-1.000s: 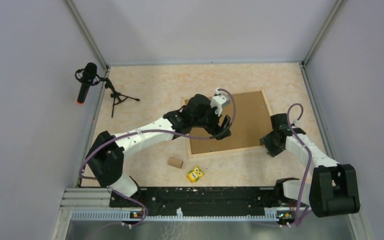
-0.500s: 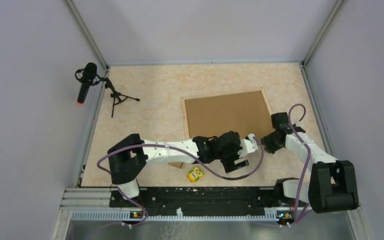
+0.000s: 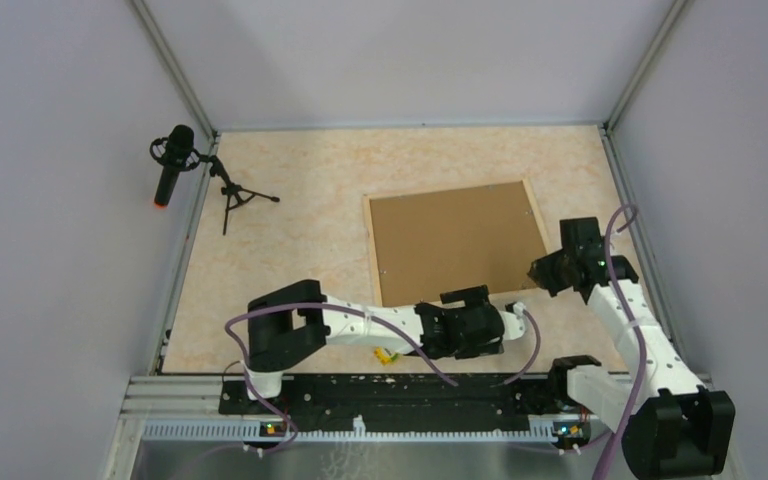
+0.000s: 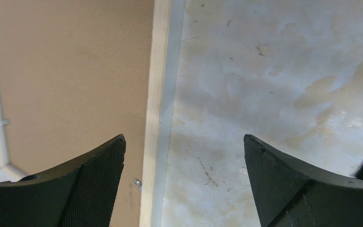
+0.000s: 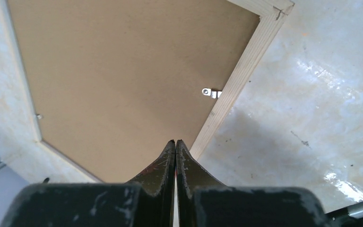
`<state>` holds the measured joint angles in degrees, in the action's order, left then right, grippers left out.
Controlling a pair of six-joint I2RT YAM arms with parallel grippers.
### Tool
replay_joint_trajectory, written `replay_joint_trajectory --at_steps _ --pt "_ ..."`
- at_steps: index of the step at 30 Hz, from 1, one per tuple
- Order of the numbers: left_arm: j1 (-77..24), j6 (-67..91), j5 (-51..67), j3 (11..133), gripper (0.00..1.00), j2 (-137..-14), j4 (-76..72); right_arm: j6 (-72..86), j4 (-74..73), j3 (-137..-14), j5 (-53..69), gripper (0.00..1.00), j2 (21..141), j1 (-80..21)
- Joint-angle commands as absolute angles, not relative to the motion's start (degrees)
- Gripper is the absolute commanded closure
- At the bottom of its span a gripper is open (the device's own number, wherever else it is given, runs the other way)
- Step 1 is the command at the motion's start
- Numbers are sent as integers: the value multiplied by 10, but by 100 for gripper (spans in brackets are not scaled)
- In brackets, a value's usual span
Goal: Put the photo into the frame
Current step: Turn over the photo frame at the center of the board.
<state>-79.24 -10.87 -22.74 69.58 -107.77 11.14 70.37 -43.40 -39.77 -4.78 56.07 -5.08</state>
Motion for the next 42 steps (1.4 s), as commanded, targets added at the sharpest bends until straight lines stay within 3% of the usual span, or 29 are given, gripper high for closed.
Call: replay_joint_trajectory --at_steps 1,6,8,9,10,11,12,19,24,32,37,42 --pt "-801 -151 -344 724 3 -1100 104 708 -481 -447 -50 100 543 -49" --pt "-808 -181 -380 729 3 -1114 94 694 -495 -462 -41 100 555 -49" --pt "-807 -180 -343 715 3 -1093 81 687 -489 -453 -53 97 555 -47" --pt "-806 -177 -311 705 3 -1079 68 680 -483 -447 -59 71 556 -42" --pt "-803 -173 -281 697 3 -1066 63 668 -470 -439 -61 38 558 -37" --pt "-801 -167 -250 695 3 -1057 65 655 -456 -432 -62 21 563 -32" --pt "-798 -161 -223 694 2 -1052 70 637 -445 -426 -62 19 573 -24" --pt "-785 -151 -144 699 3 -1047 88 585 -435 -441 -44 34 698 25" --pt "-770 -144 -120 698 3 -1047 82 585 -432 -461 -28 62 775 29" --pt "-765 -149 -109 714 3 -1063 81 608 -415 -440 -26 69 815 32" --pt "-765 -160 -125 723 2 -1078 75 631 -410 -410 -4 98 812 43" --pt "-765 -171 -156 731 1 -1096 68 627 -450 -439 28 100 795 47"
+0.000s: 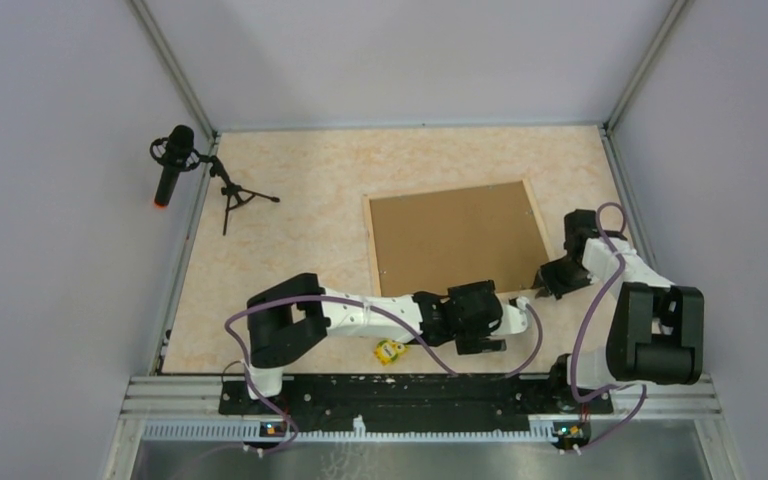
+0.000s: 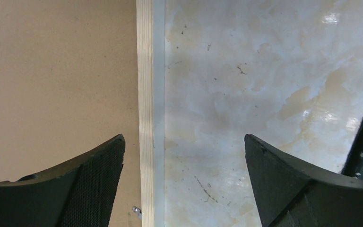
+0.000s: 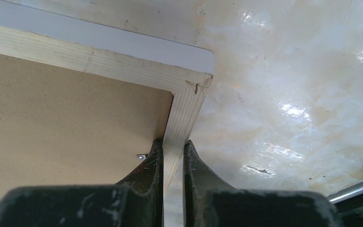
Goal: Put the photo into the frame
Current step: Turn over the photo frame at the center of the board.
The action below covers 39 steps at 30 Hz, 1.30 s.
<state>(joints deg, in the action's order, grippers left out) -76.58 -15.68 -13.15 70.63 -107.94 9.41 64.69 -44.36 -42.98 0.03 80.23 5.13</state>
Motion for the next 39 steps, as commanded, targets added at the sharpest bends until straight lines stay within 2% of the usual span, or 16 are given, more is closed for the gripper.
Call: replay_joint_trajectory --at_steps 1,15,24,27,30,33,34,38,39 --pt "-765 -173 -162 733 1 -1098 67 629 -463 -448 26 100 789 47" --pt "-768 -218 -288 747 2 -1142 42 647 -536 -494 57 100 708 47" --pt "-776 -318 -428 753 12 -1188 -37 667 -563 -499 50 100 683 47" --pt "-779 -358 -470 746 24 -1194 -75 669 -568 -502 50 100 679 47" --pt "-785 -372 -484 739 54 -1183 -94 658 -569 -512 43 100 670 47" --pt "-786 -372 -488 740 73 -1163 -96 633 -563 -526 21 100 653 47" --pt "-786 -374 -489 743 78 -1157 -96 619 -553 -530 15 94 646 47" --pt "-785 -380 -492 769 100 -1136 -88 547 -530 -571 -13 43 608 47" --pt "-785 -382 -494 777 100 -1132 -88 515 -527 -590 -19 34 600 47"
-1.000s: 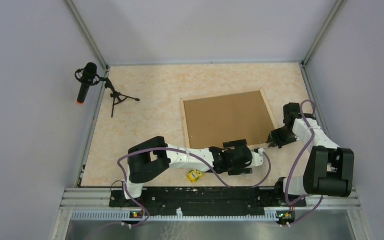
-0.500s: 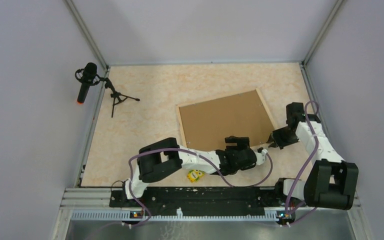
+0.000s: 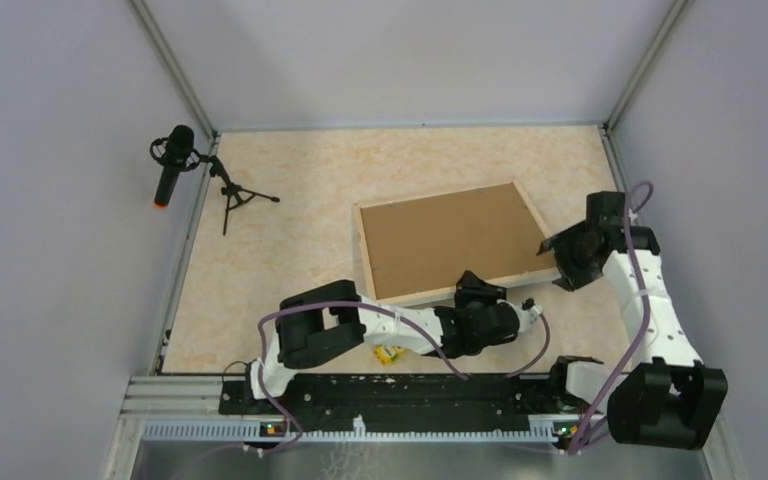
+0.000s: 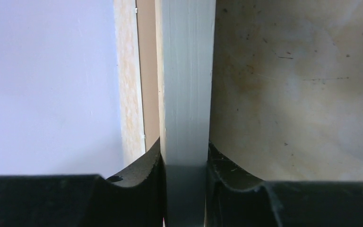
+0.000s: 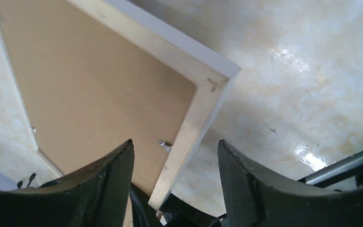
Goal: Put the photo into the frame
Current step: Turn over the photo frame at the center of the board.
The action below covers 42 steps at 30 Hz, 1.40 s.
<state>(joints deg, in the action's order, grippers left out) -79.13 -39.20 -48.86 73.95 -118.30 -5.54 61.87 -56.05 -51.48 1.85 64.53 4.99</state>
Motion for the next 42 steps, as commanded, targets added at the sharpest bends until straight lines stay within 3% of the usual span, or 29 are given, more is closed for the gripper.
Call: replay_joint_trajectory --at_steps 1,7,14,23,32,38,42 --pt "-784 -384 -494 785 100 -1128 -87 480 -526 -617 -32 27 591 47" --pt "-771 -332 -451 872 100 -1093 -12 291 -563 -806 -33 2 546 47" --pt "-751 -235 -366 1037 100 -1067 114 285 -561 -895 66 1 502 47" --pt "-689 -93 -231 1197 100 -1046 226 291 -587 -951 43 1 485 47" --pt "-489 163 53 1151 100 -986 195 289 -577 -948 27 1 467 47" --pt "-317 408 274 1065 100 -1000 52 287 -571 -922 26 1 461 47" --pt "-255 554 376 1025 100 -1050 -110 287 -559 -900 29 1 457 47"
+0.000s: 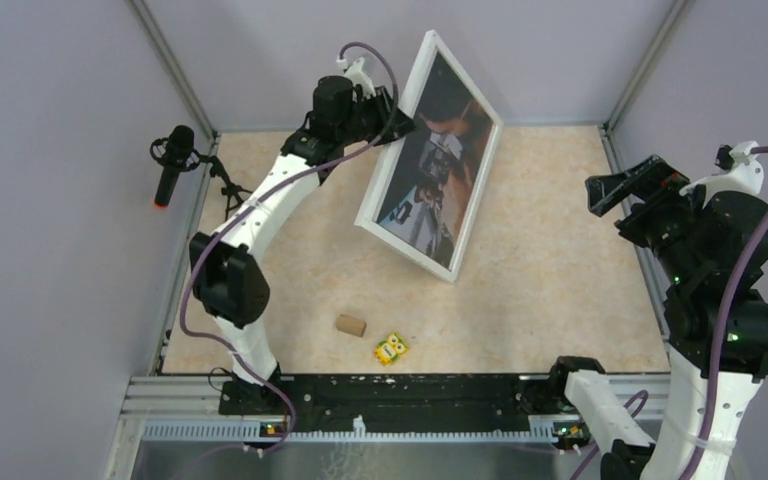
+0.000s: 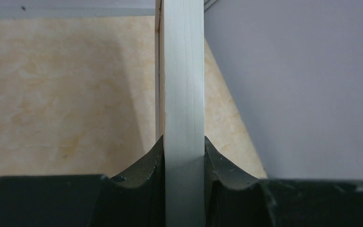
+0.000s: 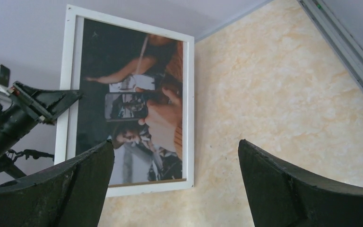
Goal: Put the photo into the frame
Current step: Turn over the photo frame at the center of the board.
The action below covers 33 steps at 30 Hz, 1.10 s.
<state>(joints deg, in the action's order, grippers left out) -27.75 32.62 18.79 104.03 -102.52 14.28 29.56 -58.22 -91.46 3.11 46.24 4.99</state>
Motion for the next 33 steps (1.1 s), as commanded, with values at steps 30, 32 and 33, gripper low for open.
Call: replay_joint_trajectory --at_steps 30,32,33 --pt "-346 922 145 1066 100 -1465 -520 272 -532 -785 74 1 430 47" --pt "-358 898 112 1057 100 -1470 -514 270 -533 -781 77 1 427 47" --pt "-362 887 102 1058 100 -1474 -503 270 -536 -780 79 1 427 47"
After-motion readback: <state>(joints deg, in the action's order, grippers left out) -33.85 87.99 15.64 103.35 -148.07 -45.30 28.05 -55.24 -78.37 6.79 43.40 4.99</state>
